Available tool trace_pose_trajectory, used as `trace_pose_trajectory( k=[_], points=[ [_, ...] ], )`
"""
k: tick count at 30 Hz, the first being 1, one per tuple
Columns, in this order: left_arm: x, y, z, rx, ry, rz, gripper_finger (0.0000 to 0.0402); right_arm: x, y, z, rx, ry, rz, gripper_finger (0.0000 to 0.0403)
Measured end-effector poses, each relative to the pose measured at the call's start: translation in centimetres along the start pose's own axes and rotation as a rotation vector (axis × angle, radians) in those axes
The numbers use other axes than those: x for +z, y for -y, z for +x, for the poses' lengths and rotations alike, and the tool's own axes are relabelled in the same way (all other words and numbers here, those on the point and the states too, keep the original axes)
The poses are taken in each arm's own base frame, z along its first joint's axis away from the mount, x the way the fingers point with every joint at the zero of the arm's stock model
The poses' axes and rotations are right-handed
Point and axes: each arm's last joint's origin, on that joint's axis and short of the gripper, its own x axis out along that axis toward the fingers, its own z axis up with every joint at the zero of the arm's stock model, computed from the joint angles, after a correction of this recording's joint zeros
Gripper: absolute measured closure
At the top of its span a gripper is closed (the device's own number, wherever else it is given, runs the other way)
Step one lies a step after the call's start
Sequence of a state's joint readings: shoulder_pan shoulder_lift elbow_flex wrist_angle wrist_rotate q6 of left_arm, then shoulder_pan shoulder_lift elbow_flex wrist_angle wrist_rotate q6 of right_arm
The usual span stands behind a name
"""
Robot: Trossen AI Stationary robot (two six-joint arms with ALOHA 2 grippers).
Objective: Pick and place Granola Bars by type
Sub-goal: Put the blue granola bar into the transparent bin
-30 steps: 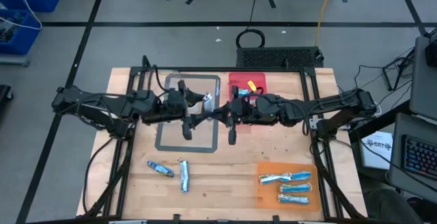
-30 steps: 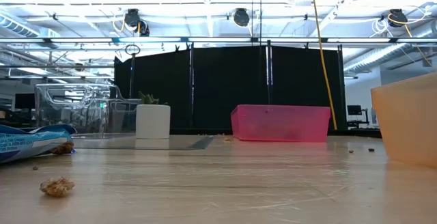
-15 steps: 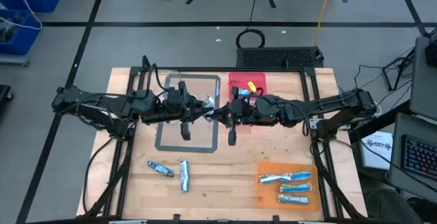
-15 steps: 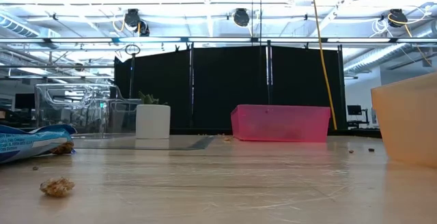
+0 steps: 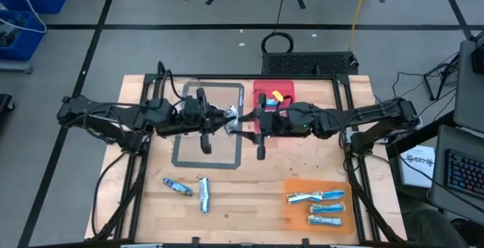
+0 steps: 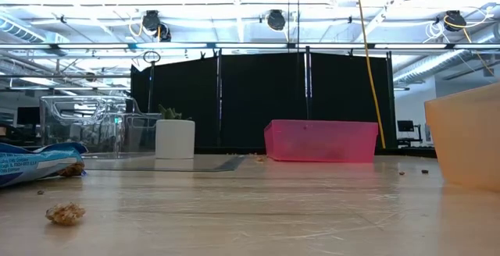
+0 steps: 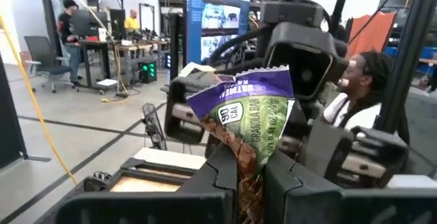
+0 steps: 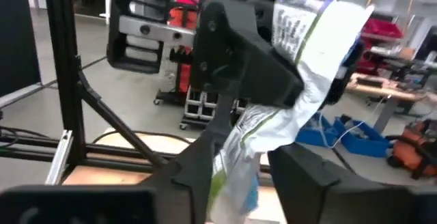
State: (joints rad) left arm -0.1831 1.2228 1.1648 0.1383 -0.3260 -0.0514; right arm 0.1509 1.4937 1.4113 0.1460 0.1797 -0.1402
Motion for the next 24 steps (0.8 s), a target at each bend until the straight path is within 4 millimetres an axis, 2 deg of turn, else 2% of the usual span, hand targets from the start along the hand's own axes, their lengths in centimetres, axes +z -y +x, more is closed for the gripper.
trace_pose_trajectory(
  k=[5, 9, 16, 24],
  points=[
    [0.6, -1.1, -0.2, 0.03, 0.019, 0.006, 0.0376, 1.3, 0.6, -1.3, -0.068, 0.027, -0.104, 0.0233],
    [0.6, -2.5, -0.3, 0.078, -0.017, 0.078, 0.0377, 3.3, 1.4, -3.6, -0.137, 0.074, -0.131, 0.0219],
    [0.5, -7.3, -1.1, 0.166, -0.327, 0.198, 0.0379, 5.3, 2.3, -7.8, -0.132, 0.068, -0.012, 0.0223],
    [0.9, -12.0, -3.4, 0.186, -0.628, 0.237, 0.0379, 5.0, 1.9, -11.1, -0.071, -0.078, -0.046, 0.0221]
  ],
)
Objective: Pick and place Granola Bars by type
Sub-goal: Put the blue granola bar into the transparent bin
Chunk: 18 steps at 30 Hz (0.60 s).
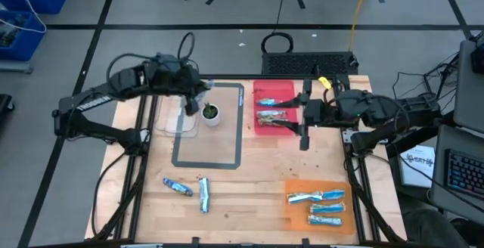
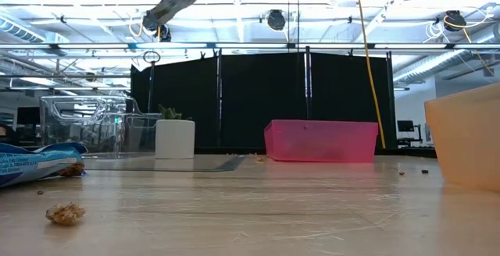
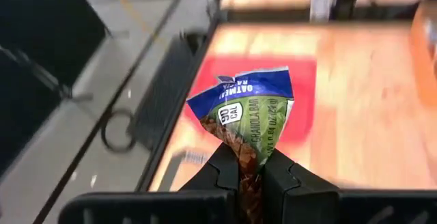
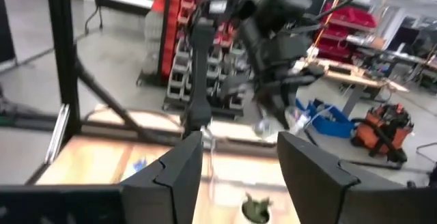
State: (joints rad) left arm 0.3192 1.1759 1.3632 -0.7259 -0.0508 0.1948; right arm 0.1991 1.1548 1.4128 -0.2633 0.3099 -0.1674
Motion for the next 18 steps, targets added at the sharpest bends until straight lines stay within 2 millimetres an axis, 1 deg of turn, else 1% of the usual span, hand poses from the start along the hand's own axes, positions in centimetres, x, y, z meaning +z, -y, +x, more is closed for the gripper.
trace_pose_trajectory(
  k=[3, 7, 14, 18],
  points=[
    [-1.1, -1.2, -0.4, -0.002, -0.113, 0.01, 0.0379, -0.4, -0.2, -0.4, 0.018, -0.045, -0.01, 0.0221],
    [-2.8, -2.2, -0.7, -0.019, -0.268, 0.011, 0.038, -0.8, -0.4, -0.6, 0.034, -0.095, -0.025, 0.022],
    [-5.2, -2.9, -1.0, -0.07, -0.493, 0.021, 0.0381, -1.0, -0.5, -0.5, 0.035, -0.108, -0.03, 0.022],
    [-6.9, -2.7, -0.4, -0.121, -0.584, 0.024, 0.0381, -0.9, -0.5, -0.4, 0.034, -0.097, -0.034, 0.022]
  ],
)
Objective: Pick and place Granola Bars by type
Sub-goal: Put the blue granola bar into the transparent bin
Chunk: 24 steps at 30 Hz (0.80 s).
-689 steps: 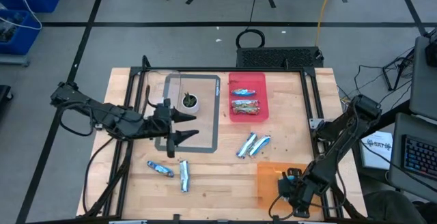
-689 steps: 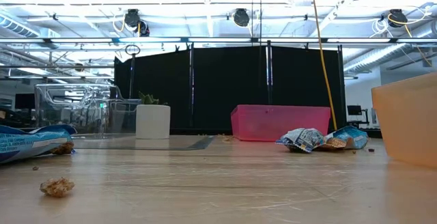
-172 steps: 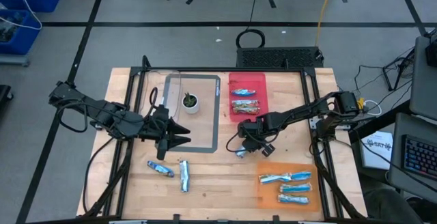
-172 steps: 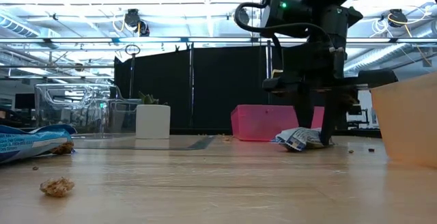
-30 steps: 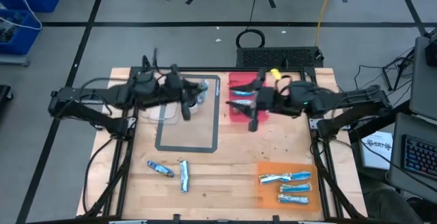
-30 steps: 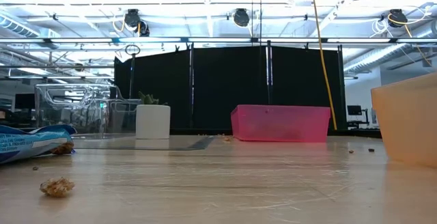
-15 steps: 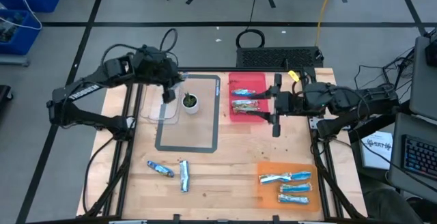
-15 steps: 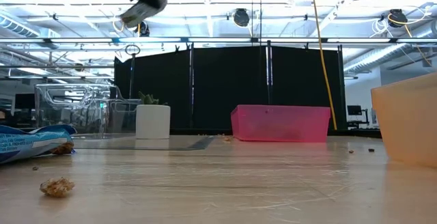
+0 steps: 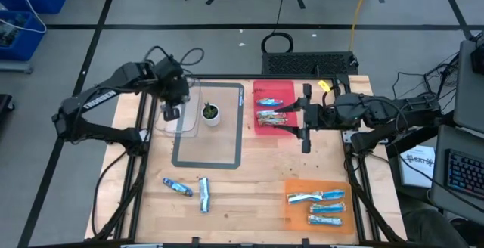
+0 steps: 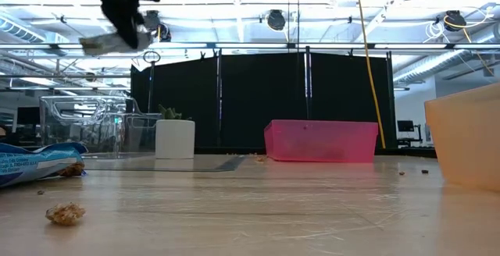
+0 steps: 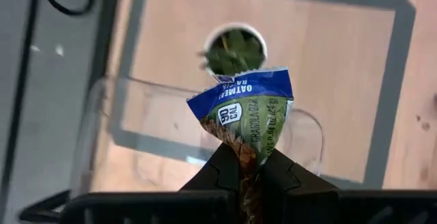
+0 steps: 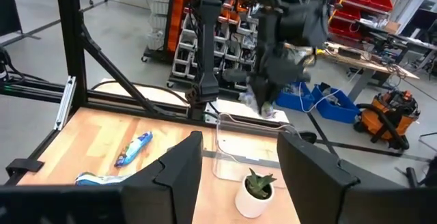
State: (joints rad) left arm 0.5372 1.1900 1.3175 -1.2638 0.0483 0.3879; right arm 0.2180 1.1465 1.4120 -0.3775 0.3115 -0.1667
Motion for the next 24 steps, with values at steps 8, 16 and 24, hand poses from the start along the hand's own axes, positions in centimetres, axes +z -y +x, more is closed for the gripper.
trace_pose_trajectory(
  k=[8, 16, 24],
  points=[
    [-2.3, 0.6, 5.0, -0.115, -0.123, -0.031, 0.0381, -0.6, -0.1, 0.0, 0.01, -0.028, 0.082, 0.022],
    [-3.7, 1.1, 7.5, -0.163, -0.173, -0.037, 0.0382, -5.8, -1.0, -1.1, 0.083, 0.001, 0.219, 0.022],
    [-4.2, 1.3, 8.7, -0.184, -0.16, -0.022, 0.0382, -12.2, -1.3, -3.0, 0.05, 0.172, 0.406, 0.022]
  ],
)
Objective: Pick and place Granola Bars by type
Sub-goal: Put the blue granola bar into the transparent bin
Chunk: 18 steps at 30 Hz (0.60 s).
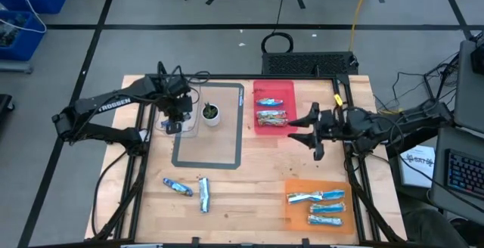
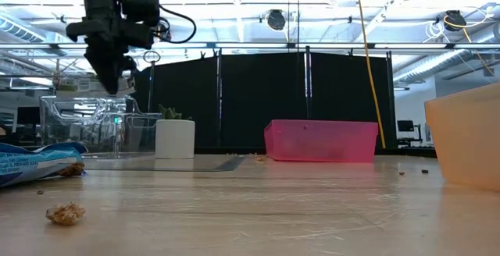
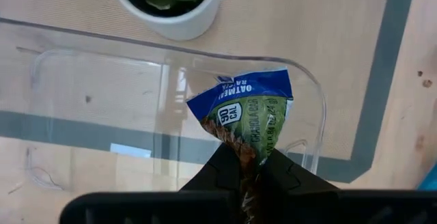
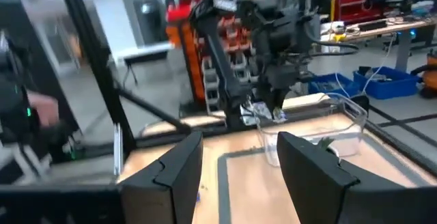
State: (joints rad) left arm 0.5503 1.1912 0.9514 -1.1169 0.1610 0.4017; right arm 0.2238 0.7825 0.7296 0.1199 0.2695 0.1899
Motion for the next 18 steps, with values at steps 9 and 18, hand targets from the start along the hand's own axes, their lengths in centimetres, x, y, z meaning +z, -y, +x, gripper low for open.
trace_pose_trajectory(
  k=[9, 18],
  points=[
    [-0.4, -0.1, 1.4, 0.004, 0.007, 0.052, 0.0382, -4.6, 1.2, -2.8, 0.172, 0.136, 0.004, 0.022],
    [-1.6, 0.0, 3.9, -0.034, -0.018, 0.056, 0.0382, -7.8, 2.1, -3.5, 0.162, 0.103, 0.008, 0.022]
  ],
)
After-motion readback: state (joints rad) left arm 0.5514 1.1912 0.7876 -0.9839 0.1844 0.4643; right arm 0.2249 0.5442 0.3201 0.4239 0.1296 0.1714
